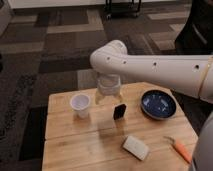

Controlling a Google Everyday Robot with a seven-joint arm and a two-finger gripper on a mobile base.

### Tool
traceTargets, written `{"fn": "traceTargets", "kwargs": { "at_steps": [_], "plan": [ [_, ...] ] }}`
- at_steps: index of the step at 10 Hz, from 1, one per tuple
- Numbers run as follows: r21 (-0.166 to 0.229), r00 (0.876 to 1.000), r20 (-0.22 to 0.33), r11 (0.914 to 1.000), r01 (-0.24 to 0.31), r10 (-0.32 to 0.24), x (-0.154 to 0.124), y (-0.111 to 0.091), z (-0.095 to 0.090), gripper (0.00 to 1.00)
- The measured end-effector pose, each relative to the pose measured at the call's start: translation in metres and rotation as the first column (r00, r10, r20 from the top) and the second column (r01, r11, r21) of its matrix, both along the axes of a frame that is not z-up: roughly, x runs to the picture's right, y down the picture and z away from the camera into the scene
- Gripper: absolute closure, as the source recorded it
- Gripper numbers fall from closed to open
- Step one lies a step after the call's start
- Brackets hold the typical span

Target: Place the eraser on the white sponge

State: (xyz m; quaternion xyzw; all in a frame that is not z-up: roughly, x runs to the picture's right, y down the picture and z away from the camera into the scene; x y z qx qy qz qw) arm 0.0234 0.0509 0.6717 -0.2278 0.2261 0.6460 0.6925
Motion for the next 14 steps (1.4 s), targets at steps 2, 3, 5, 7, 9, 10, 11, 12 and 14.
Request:
{"fn": "traceTargets", "kwargs": {
  "at_steps": [2, 3, 5, 7, 9, 10, 11, 12, 14],
  "plan": [
    [-0.005, 1.0, -0.021, 0.9998, -0.019, 0.019, 0.011, 0.002, 0.001, 0.35],
    [-0.006, 0.999, -0.036, 0.9996, -0.028, 0.028, 0.02, 0.003, 0.003, 0.35],
    [-0.001, 0.998, -0.052, 0.9996, -0.027, 0.027, 0.031, 0.001, 0.003, 0.35],
    [-0.005, 0.999, -0.043, 1.0, -0.003, 0.003, 0.043, 0.0, 0.003, 0.35],
    [-0.024, 0.999, -0.018, 0.9994, 0.026, -0.026, 0.053, 0.004, 0.002, 0.35],
    [-0.041, 0.998, 0.016, 0.9976, 0.056, -0.055, 0.06, 0.008, 0.001, 0.35],
    [-0.042, 0.996, 0.037, 0.9959, 0.08, -0.078, 0.065, 0.01, 0.0, 0.35],
    [-0.044, 0.99, 0.074, 0.9913, 0.124, -0.12, 0.068, 0.013, 0.0, 0.35],
    [-0.046, 0.979, 0.112, 0.9835, 0.175, -0.169, 0.072, 0.018, 0.001, 0.35]
  ]
}}
